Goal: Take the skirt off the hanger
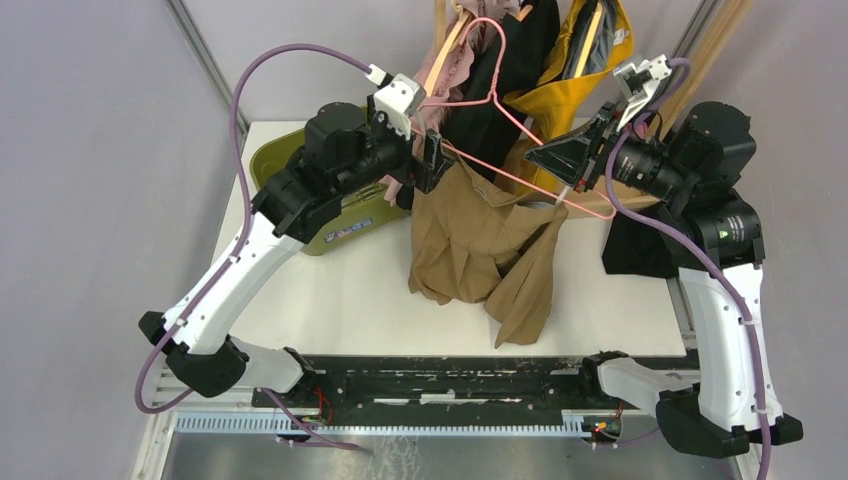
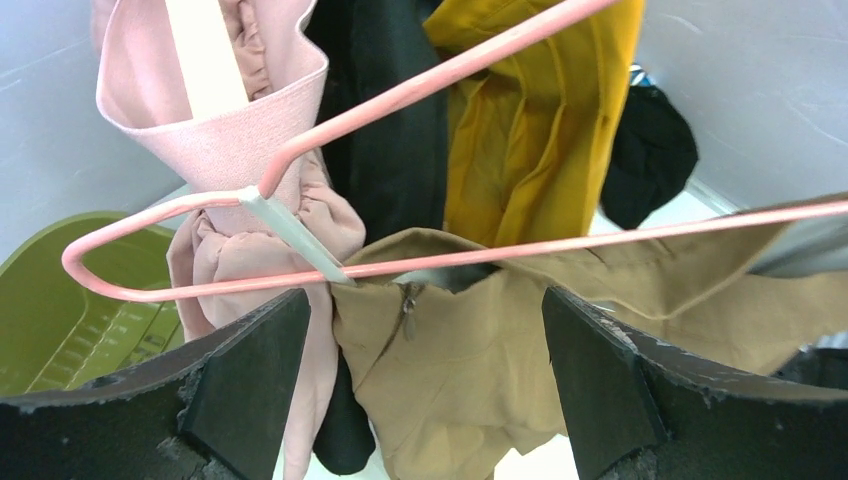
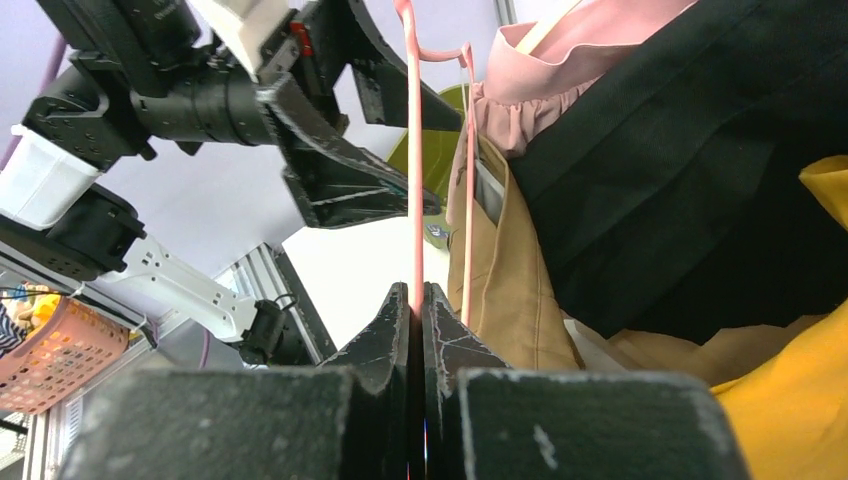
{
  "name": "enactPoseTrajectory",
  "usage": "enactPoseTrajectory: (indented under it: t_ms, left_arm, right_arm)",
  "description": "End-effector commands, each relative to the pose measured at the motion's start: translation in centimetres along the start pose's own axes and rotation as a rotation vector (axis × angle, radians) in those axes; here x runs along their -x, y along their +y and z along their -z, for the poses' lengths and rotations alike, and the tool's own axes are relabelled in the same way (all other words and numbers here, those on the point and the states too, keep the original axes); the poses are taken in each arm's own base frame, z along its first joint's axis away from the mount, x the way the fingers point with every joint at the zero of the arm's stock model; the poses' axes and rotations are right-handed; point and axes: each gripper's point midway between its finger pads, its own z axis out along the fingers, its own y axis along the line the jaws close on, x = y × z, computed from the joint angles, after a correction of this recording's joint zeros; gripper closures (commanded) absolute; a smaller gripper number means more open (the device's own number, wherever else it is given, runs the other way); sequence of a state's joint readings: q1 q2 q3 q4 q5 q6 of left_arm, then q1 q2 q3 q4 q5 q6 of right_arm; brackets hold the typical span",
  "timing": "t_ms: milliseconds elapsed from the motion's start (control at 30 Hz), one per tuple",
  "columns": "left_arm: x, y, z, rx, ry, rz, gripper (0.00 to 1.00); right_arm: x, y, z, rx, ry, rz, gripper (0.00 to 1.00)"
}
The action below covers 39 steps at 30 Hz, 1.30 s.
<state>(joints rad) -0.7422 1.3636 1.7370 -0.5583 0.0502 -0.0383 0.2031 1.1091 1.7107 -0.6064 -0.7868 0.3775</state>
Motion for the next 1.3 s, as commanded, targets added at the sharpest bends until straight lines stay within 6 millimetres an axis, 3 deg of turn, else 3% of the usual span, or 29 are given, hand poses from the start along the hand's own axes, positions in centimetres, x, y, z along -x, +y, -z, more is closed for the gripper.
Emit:
enactPoseTrajectory:
  t_ms: [0, 167, 233, 333, 400, 433, 667, 933, 1133, 1267]
  left_arm:
    - [0.1, 1.8, -1.8, 0.104, -0.037, 0.017, 0.07]
    - [-1.1, 3.2, -2.9, 0.190, -0.029, 0.046, 0.09]
    - [-1.8, 3.9, -3.2, 0.226, -0.026, 0.045, 0.15]
    - [-2.6, 4.6, -3.7, 0.257, -0.013, 0.028, 0.56]
    - [-2.9, 5.2, -3.9, 0.289, -0.006, 0.023, 0.93]
    - [-2.9, 5.4, -4.0, 0.302, -0.005, 0.022, 0.96]
    - [-0.7, 5.2, -2.9, 0.293, -0.068, 0.027, 0.97]
    - [3.3, 4.0, -1.1, 0.237, -0.139, 0.030, 0.97]
    - [3.9, 4.3, -0.6, 0.255, -0.134, 0.010, 0.97]
    - [2.7, 5.8, -0.6, 0.327, -0.089, -0.034, 0.97]
  right_arm:
    - [4.4, 3.5, 0.9, 0.091, -0.132, 0.158, 0.99]
    - [4.2, 3.8, 0.9, 0.104, -0.123, 0.164, 0.99]
    - [3.9, 3.7, 0.7, 0.107, -0.108, 0.159, 0.99]
    - [3.1, 3.3, 0.4, 0.104, -0.090, 0.138, 0.99]
    - [2.5, 2.8, 0.2, 0.094, -0.077, 0.123, 0.99]
    - [2.2, 2.6, 0.1, 0.089, -0.071, 0.116, 0.99]
    - [-0.3, -0.1, -1.0, 0.018, -0.015, 0.078, 0.99]
    - [-5.5, -4.9, -2.2, -0.111, 0.122, 0.052, 0.99]
    - [-7.7, -6.7, -2.6, -0.171, 0.194, 0.050, 0.99]
    - [-8.7, -7.3, -2.1, -0.206, 0.238, 0.064, 0.99]
